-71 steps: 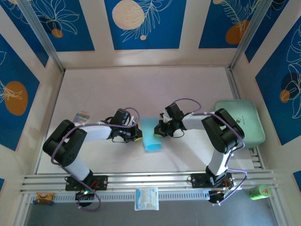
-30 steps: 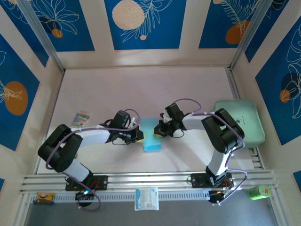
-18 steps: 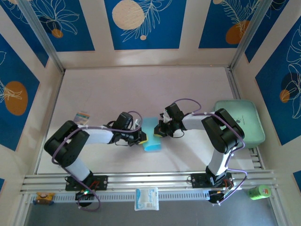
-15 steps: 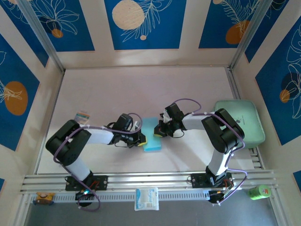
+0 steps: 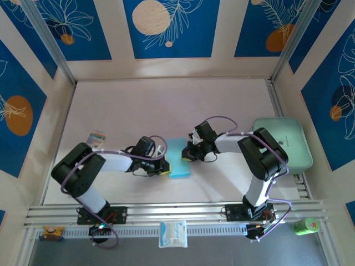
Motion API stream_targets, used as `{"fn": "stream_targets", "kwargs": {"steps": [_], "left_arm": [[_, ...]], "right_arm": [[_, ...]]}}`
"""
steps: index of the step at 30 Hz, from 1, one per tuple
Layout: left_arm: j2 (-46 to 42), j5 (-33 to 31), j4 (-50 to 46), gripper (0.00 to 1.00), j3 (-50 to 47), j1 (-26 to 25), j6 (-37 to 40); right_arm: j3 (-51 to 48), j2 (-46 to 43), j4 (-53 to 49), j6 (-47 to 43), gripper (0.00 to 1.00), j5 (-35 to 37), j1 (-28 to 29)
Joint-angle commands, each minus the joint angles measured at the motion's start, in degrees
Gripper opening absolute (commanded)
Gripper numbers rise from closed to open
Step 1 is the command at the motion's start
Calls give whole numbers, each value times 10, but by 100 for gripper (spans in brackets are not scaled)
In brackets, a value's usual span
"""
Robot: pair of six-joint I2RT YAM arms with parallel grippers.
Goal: Fold a paper plane with a square sheet of paper (pick it up from the middle)
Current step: First fold the square sheet of paper in half at the center of the table.
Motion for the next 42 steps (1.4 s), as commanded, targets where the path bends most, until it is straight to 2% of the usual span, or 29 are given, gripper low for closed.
{"fn": "stream_targets", "kwargs": {"steps": [1, 6, 17, 22, 32, 42], "left_arm": [[-35, -12, -72, 0, 6, -7, 11], [-61, -2, -45, 0, 25, -8, -22], [22, 53, 53, 0, 4, -21, -36], [28, 34, -41, 0, -3, -21, 38], [-18, 0, -118, 0, -14, -28, 102], [-77, -101, -243, 0, 45, -82, 177]], "right_arm": [[-19, 8, -77, 6, 0, 54, 4], [-19, 10, -77, 6, 0, 55, 4], [-18, 11, -79, 6, 0, 55, 6], [-19, 7, -80, 7, 0, 56, 7], [-16, 8, -82, 5, 0, 56, 7], [-11, 8, -82, -4, 0, 52, 7]]}}
